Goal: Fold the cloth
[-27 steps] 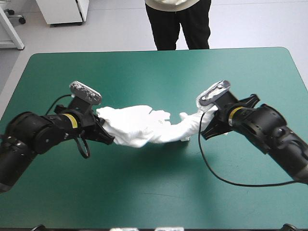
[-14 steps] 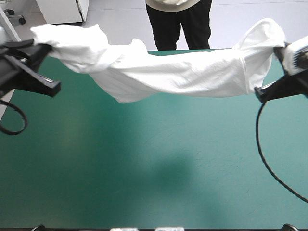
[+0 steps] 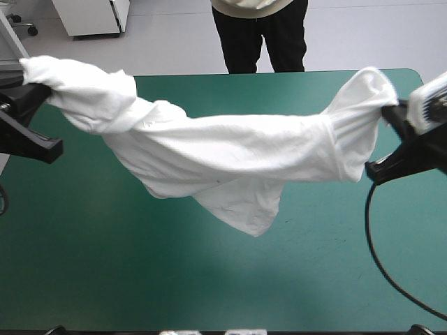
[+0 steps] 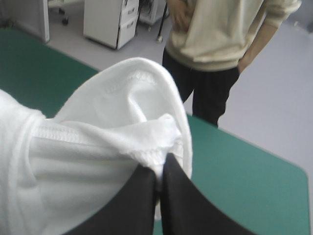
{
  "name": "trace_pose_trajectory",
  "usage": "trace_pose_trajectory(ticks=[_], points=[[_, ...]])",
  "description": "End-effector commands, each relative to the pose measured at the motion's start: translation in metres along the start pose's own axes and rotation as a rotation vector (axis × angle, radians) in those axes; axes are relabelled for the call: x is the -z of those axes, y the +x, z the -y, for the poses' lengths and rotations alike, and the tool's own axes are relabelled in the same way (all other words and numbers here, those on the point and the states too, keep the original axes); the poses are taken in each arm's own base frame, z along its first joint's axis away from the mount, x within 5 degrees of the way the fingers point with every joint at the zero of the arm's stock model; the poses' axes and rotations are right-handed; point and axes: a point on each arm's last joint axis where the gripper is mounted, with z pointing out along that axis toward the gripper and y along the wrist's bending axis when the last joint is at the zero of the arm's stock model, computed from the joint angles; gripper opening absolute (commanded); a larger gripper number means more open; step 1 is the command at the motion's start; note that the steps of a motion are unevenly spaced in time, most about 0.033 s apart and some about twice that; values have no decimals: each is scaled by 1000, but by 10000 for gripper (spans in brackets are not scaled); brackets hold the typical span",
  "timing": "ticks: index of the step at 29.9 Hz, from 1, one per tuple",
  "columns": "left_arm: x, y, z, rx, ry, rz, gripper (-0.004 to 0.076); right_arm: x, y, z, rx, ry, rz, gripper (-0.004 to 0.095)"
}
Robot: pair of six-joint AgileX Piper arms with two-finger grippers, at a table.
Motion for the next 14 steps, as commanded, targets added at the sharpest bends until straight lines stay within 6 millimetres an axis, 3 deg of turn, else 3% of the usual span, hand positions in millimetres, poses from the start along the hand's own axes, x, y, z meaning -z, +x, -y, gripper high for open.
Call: trace_pose_trajectory(ticks=[1,8,12,14], points=[[-21,20,7,32,17,-134,-9,-31,22,-15,-21,-62,-93,-3],[-105,109,40,28,58,-459,-9,-100,90,-49,-98,-136,-271,-3],[-136,142,51,46,38,-431,-9,-127,114,-51,-84,-60,-308,-4],[-150,146,52,74,4,-354,-9,-142,119,-44,-74,0,-320,-17]])
